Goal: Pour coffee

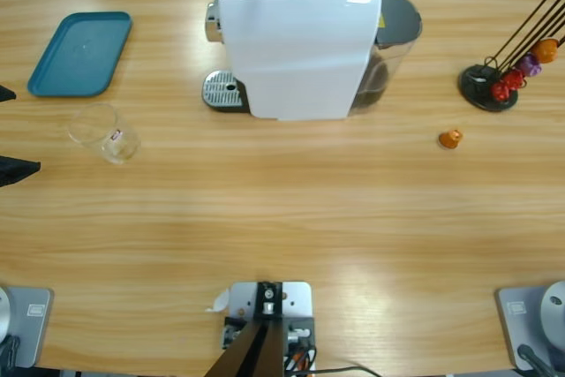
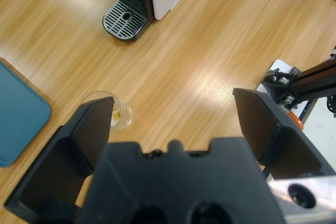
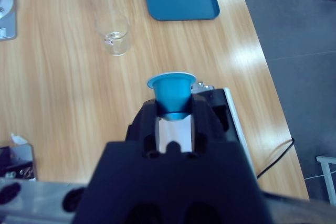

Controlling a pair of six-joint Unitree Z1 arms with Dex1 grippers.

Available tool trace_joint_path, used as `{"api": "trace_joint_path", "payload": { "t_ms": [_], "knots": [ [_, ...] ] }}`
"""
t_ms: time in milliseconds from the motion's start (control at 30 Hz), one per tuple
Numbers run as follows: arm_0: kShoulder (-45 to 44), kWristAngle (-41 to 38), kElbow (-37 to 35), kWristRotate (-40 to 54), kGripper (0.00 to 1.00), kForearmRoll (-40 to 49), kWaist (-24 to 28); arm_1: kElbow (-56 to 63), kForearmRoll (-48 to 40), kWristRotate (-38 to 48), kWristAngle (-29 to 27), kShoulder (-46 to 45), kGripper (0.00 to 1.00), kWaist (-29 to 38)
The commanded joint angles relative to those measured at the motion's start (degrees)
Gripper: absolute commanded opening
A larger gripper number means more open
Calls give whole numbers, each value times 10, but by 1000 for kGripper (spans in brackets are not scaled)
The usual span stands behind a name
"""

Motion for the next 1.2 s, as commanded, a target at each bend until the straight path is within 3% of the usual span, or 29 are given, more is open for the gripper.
{"api": "trace_joint_path", "payload": {
  "t_ms": [33, 300, 633, 1200],
  "knots": [
    [-11, 10, 24, -6, 982, -5, -3, -17, 1, -20, -25, 70, 145, 7],
    [-12, 11, 25, -6, 982, -5, -3, -13, -2, -40, -66, 73, 145, -9],
    [-15, 18, 30, -6, 982, -5, -3, 10, -10, -77, -52, 74, 163, -45],
    [-7, 18, 29, -5, 982, -5, 3, 19, -11, -95, -60, 96, 159, -51]
  ]
}}
